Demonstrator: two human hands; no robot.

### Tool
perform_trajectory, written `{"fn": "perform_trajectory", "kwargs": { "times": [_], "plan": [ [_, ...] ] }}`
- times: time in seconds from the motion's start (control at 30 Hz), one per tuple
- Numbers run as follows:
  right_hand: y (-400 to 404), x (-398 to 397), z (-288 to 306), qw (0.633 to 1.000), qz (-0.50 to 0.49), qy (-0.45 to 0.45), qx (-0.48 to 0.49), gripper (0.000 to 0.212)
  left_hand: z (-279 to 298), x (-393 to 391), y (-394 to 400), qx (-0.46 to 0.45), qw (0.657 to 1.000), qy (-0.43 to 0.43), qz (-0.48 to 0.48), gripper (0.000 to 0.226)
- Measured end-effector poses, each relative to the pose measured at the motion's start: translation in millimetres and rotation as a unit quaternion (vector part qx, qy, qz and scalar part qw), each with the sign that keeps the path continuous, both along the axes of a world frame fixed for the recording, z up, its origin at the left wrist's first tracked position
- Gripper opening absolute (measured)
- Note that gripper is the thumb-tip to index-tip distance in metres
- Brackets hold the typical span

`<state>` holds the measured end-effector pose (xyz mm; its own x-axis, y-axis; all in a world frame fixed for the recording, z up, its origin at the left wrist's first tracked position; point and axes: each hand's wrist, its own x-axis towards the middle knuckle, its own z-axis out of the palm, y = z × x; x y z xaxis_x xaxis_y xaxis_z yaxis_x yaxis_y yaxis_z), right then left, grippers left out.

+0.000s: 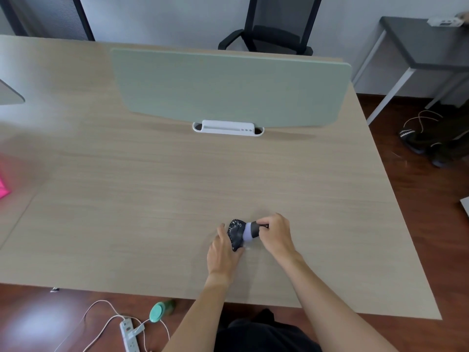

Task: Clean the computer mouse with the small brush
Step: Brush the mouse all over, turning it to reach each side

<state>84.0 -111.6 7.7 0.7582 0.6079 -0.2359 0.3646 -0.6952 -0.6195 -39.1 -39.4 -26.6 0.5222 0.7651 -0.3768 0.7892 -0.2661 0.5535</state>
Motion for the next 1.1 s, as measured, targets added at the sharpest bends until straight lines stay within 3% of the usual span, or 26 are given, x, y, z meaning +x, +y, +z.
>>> {"fn": "perform_trajectory", "kwargs": {
  "times": [0.1, 0.17, 0.2, 0.33, 0.6, 0.7, 0.77, 0.97, 1.1],
  "plan": [
    [11.5, -0.7, -1.0, 0.996, 0.014, 0.082, 0.013, 0.024, 3.7, 2.3, 2.3, -0.004, 1.0, 0.02, 0.004, 0.064],
    [14.4, -1.6, -3.9, 0.992, 0.078, 0.1, -0.021, 0.015, 4.8, 4.0, 4.9, -0.011, 0.999, 0.032, 0.007, 0.055],
    [14.3, 0.2, -3.9, 0.99, 0.103, 0.083, -0.042, 0.007, 6.0, 5.0, 6.4, -0.015, 0.999, 0.034, 0.011, 0.054],
    [6.5, 26.5, -5.8, 0.993, 0.07, 0.021, -0.091, 0.022, 5.8, 7.0, 11.3, -0.03, 0.999, 0.04, 0.019, 0.062],
    [30.7, 31.4, -4.9, 0.989, 0.074, 0.11, -0.071, 0.03, 9.4, 9.4, 13.3, -0.044, 0.998, 0.035, 0.027, 0.058],
    [36.4, 32.5, -1.7, 0.987, 0.079, 0.064, -0.125, 0.019, 11.8, 8.8, 12.6, -0.048, 0.998, 0.025, 0.029, 0.056],
    [42.3, 33.6, 0.6, 0.986, 0.089, 0.041, -0.133, 0.022, 13.5, 8.5, 12.3, -0.047, 0.998, 0.027, 0.028, 0.056],
    [64.0, 25.0, 0.0, 0.981, 0.119, 0.119, -0.096, 0.03, 15.2, 9.0, 14.2, -0.052, 0.998, 0.038, 0.021, 0.059],
    [60.3, 29.3, -4.9, 0.98, 0.113, 0.085, -0.138, 0.028, 16.4, 9.5, 14.9, -0.066, 0.997, 0.034, 0.028, 0.056]
  ]
}}
